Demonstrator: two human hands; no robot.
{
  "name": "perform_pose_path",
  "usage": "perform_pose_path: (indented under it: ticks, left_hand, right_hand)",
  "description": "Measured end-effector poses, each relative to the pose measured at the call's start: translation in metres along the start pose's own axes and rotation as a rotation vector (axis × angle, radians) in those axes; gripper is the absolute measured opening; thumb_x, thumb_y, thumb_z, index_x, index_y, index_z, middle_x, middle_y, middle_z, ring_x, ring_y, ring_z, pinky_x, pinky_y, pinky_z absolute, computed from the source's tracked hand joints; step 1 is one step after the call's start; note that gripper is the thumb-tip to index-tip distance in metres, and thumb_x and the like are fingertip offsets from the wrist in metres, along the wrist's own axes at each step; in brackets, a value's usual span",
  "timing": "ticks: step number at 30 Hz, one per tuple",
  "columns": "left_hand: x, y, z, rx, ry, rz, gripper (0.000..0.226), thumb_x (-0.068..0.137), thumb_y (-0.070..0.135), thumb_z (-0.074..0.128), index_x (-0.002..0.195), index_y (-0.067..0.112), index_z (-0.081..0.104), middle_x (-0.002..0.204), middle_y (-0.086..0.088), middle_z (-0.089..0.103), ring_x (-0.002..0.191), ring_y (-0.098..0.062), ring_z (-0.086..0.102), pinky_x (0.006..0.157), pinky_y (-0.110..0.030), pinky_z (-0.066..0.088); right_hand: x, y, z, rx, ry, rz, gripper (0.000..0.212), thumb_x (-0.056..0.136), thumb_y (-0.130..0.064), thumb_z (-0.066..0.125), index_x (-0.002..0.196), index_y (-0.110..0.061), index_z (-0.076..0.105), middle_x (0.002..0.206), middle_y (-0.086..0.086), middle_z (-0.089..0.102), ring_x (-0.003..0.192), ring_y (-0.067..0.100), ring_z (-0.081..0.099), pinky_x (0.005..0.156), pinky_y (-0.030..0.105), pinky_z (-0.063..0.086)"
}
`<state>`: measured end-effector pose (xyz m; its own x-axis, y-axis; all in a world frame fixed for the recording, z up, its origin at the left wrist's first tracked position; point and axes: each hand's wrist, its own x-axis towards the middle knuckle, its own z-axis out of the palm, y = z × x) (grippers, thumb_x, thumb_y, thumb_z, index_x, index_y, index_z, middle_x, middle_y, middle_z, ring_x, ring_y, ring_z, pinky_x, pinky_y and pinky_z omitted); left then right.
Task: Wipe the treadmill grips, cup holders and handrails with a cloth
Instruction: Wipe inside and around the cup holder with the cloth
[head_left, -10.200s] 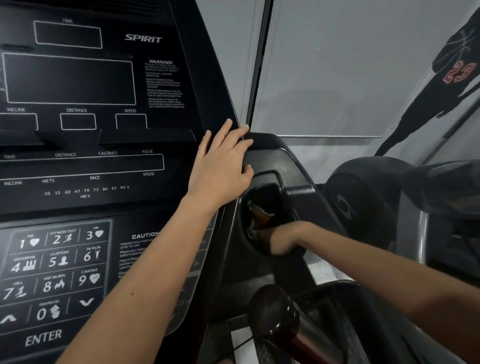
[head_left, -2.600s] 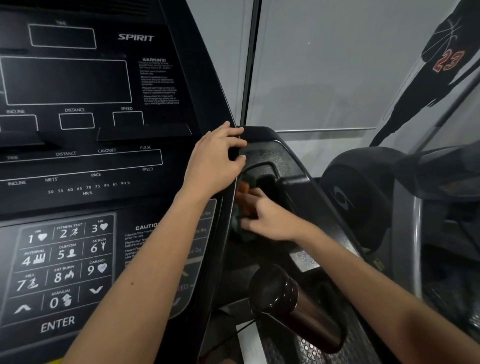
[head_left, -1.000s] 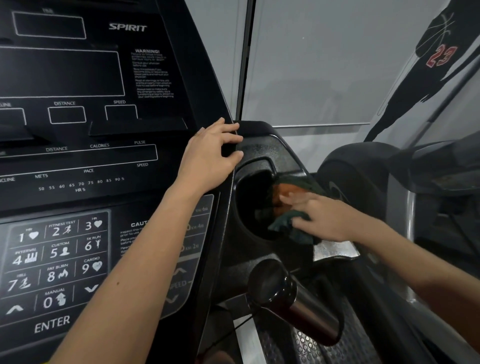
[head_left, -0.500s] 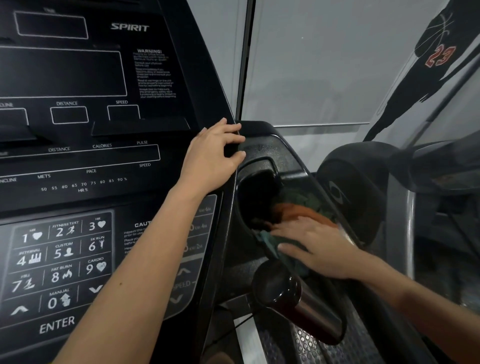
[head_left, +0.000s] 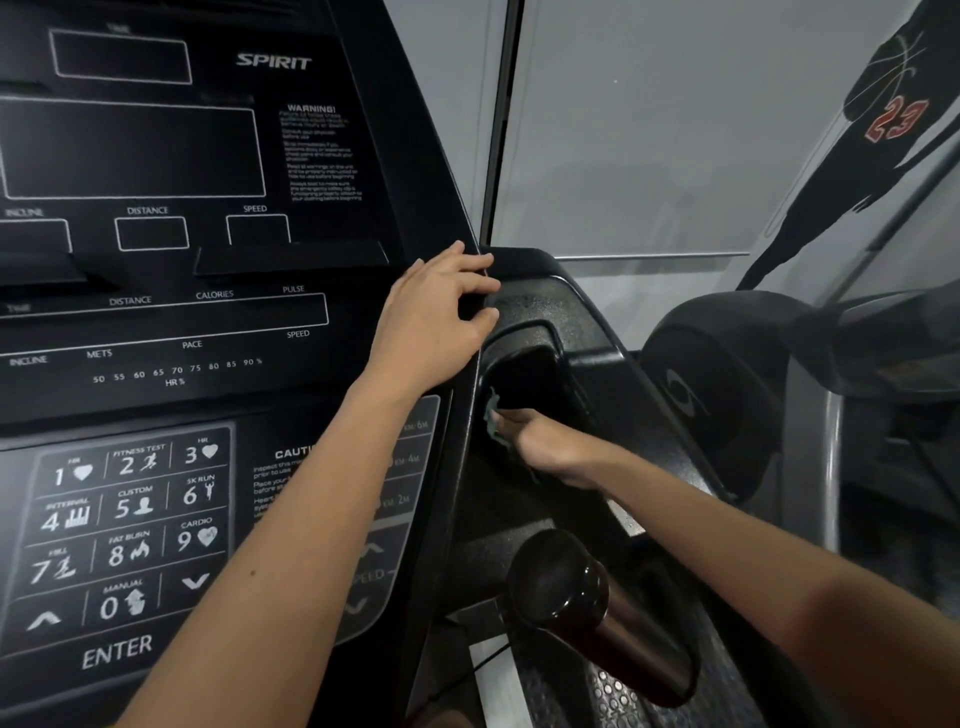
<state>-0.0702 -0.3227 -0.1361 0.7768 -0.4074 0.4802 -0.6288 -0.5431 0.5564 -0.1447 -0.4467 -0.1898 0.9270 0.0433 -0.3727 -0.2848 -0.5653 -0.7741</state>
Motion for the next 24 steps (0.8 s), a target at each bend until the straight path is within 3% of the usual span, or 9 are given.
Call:
perform_pose_path:
  ticks: [2, 4, 6, 11, 14, 16, 19, 22, 24]
  left_hand:
    - [0.000, 0.000, 0.000, -0.003, 0.001, -0.005, 0.029, 0.088, 0.019, 0.060, 0.116, 0.020, 0.063, 0.139, 0.011, 0.047, 0.139, -0.003, 0.023, 0.111, -0.023, 0.005]
    - [0.000, 0.000, -0.001, -0.007, -0.005, -0.007, 0.029, 0.088, 0.019, 0.060, 0.116, 0.020, 0.063, 0.139, 0.011, 0.047, 0.139, -0.003, 0.023, 0.111, -0.023, 0.004]
    - [-0.001, 0.000, -0.001, -0.013, -0.007, -0.005, 0.028, 0.088, 0.019, 0.061, 0.116, 0.021, 0.063, 0.139, 0.011, 0.047, 0.139, -0.003, 0.023, 0.111, -0.023, 0.004]
    - [0.000, -0.001, -0.002, -0.017, -0.007, -0.002, 0.029, 0.087, 0.020, 0.061, 0.116, 0.020, 0.063, 0.139, 0.011, 0.048, 0.139, -0.004, 0.023, 0.111, -0.023, 0.005]
    - [0.001, 0.000, -0.001, -0.019, 0.005, -0.004, 0.029, 0.086, 0.019, 0.062, 0.115, 0.020, 0.064, 0.137, 0.011, 0.049, 0.139, -0.004, 0.024, 0.111, -0.023, 0.005]
    - [0.001, 0.000, 0.001, -0.003, 0.013, -0.001, 0.029, 0.086, 0.019, 0.062, 0.114, 0.021, 0.064, 0.137, 0.011, 0.050, 0.138, -0.004, 0.025, 0.112, -0.024, 0.006]
    - [0.001, -0.001, 0.001, -0.004, 0.013, 0.005, 0.029, 0.086, 0.019, 0.062, 0.114, 0.023, 0.064, 0.137, 0.012, 0.050, 0.139, -0.003, 0.024, 0.112, -0.024, 0.006]
    - [0.000, -0.001, -0.001, -0.021, 0.006, 0.009, 0.028, 0.086, 0.019, 0.061, 0.114, 0.022, 0.064, 0.137, 0.011, 0.050, 0.139, -0.004, 0.024, 0.110, -0.022, 0.005]
    - [-0.001, 0.000, -0.002, -0.025, -0.003, 0.009, 0.028, 0.087, 0.018, 0.061, 0.114, 0.022, 0.064, 0.137, 0.011, 0.050, 0.139, -0.004, 0.024, 0.109, -0.021, 0.005]
  right_hand:
    - [-0.003, 0.004, -0.009, -0.133, -0.076, 0.011, 0.034, 0.102, -0.018, 0.032, 0.129, -0.008, 0.049, 0.115, -0.007, 0.052, 0.101, 0.004, 0.046, 0.077, 0.005, 0.035]
    - [-0.009, 0.004, -0.019, -0.289, -0.169, 0.026, 0.028, 0.096, -0.004, 0.035, 0.101, -0.014, 0.061, 0.090, -0.006, 0.061, 0.079, 0.005, 0.054, 0.057, 0.002, 0.039]
    - [-0.014, 0.000, -0.029, -0.496, -0.238, -0.012, 0.027, 0.092, 0.000, 0.037, 0.087, -0.010, 0.062, 0.080, 0.002, 0.062, 0.069, 0.012, 0.053, 0.054, 0.007, 0.036]
    - [-0.007, -0.003, -0.039, -0.849, -0.356, -0.027, 0.024, 0.092, -0.005, 0.042, 0.101, 0.005, 0.062, 0.104, 0.019, 0.063, 0.087, 0.030, 0.055, 0.072, 0.027, 0.038]
    - [0.001, -0.006, -0.032, -0.958, -0.452, 0.067, 0.040, 0.088, 0.002, 0.037, 0.125, -0.004, 0.051, 0.123, 0.015, 0.058, 0.090, 0.024, 0.053, 0.070, 0.025, 0.040]
    - [0.009, -0.003, -0.029, -0.977, -0.459, 0.102, 0.057, 0.089, 0.003, 0.035, 0.142, -0.014, 0.032, 0.142, 0.010, 0.042, 0.111, 0.023, 0.050, 0.079, 0.020, 0.039]
    - [0.020, 0.007, -0.023, -0.993, -0.458, 0.098, 0.066, 0.090, 0.004, 0.037, 0.148, -0.017, 0.015, 0.156, 0.007, 0.011, 0.138, 0.027, 0.026, 0.108, 0.026, 0.029]
    - [0.030, 0.020, -0.012, -1.027, -0.393, 0.129, 0.063, 0.091, -0.001, 0.044, 0.147, -0.019, 0.019, 0.156, 0.008, -0.011, 0.145, 0.030, -0.002, 0.116, 0.040, 0.016]
    - [0.033, 0.020, -0.006, -1.099, -0.346, 0.139, 0.066, 0.092, -0.006, 0.047, 0.148, -0.022, 0.015, 0.156, 0.010, -0.016, 0.144, 0.030, -0.006, 0.115, 0.050, 0.015]
